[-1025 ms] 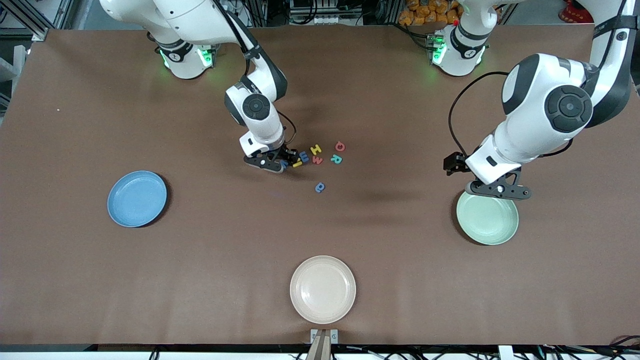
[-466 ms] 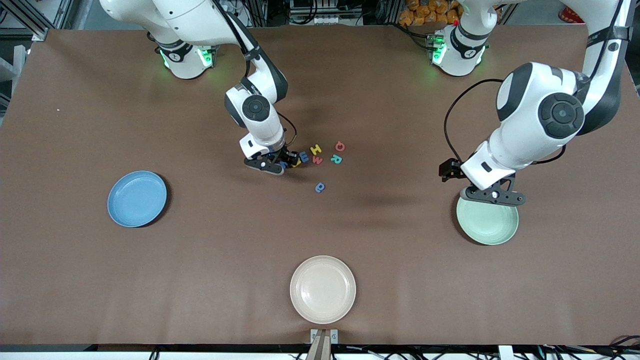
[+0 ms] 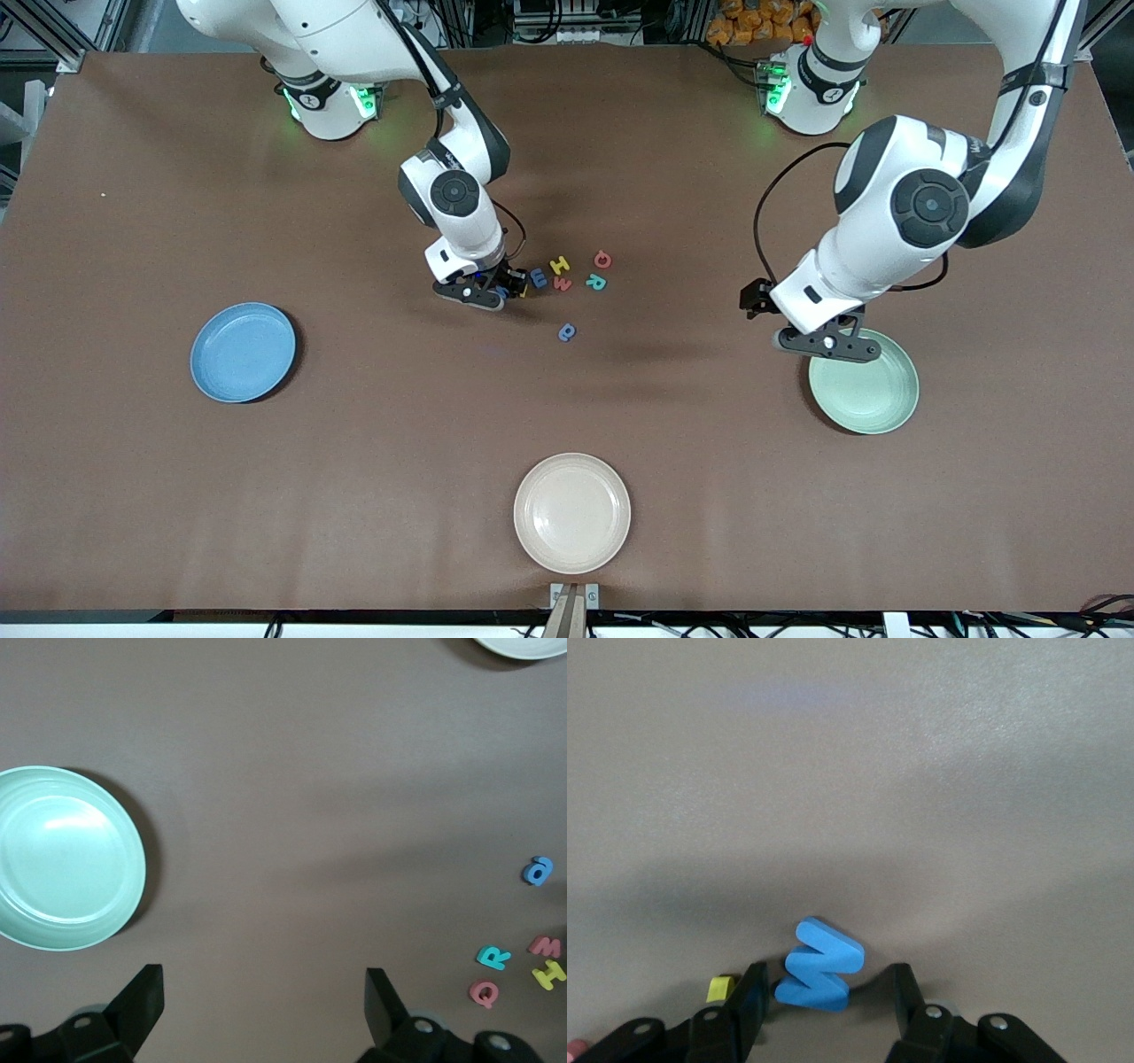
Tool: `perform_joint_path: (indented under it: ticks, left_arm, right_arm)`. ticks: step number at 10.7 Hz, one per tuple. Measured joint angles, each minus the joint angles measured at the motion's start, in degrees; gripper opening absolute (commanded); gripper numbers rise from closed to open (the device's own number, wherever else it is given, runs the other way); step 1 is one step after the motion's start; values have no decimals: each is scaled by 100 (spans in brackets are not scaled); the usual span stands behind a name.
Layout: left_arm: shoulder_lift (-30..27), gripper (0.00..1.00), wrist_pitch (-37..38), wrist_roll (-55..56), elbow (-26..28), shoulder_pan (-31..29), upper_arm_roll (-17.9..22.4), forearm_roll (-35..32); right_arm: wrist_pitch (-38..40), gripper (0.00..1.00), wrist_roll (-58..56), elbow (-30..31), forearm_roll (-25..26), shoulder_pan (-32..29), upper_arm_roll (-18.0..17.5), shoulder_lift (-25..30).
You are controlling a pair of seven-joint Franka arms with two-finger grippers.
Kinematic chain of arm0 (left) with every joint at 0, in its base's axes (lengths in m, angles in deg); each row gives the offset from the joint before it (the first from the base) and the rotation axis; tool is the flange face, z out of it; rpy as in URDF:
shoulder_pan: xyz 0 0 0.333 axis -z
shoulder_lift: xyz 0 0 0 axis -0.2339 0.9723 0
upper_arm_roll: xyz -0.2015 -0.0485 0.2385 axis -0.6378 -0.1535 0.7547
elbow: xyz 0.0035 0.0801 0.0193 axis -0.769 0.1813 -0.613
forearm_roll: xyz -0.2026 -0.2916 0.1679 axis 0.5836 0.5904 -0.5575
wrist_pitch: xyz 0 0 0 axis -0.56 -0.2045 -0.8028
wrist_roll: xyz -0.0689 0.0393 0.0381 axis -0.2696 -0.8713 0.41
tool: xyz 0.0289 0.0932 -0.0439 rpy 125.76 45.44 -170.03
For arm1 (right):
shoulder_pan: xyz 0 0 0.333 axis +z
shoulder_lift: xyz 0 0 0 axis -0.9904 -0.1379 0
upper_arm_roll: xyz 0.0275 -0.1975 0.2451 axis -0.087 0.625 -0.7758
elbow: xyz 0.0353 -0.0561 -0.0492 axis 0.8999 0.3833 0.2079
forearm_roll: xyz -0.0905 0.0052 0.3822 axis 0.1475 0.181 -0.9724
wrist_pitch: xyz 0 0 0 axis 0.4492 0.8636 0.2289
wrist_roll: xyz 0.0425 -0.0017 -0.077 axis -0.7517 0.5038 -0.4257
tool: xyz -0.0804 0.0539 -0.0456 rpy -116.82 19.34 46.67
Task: Sort uppercase to blue plate, lowercase to green plate
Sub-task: 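Close the right gripper on the W while the left gripper reaches letters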
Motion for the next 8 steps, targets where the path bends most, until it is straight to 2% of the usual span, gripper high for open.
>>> perform_joint_path:
  ticks: [2,5,8]
  left_arm:
    - [41,100,0,2,-10,5,12,0]
    - [77,100,0,24,-35,11,15,0]
    - [168,100,-5,417,-53,226,4,0]
  right_arm:
    - [7,20,-6,-18,3,0,9,3]
    - [9,13,-103,-43,3,-5,10,15]
    - [0,11,-168,-45,3,-37,14,14]
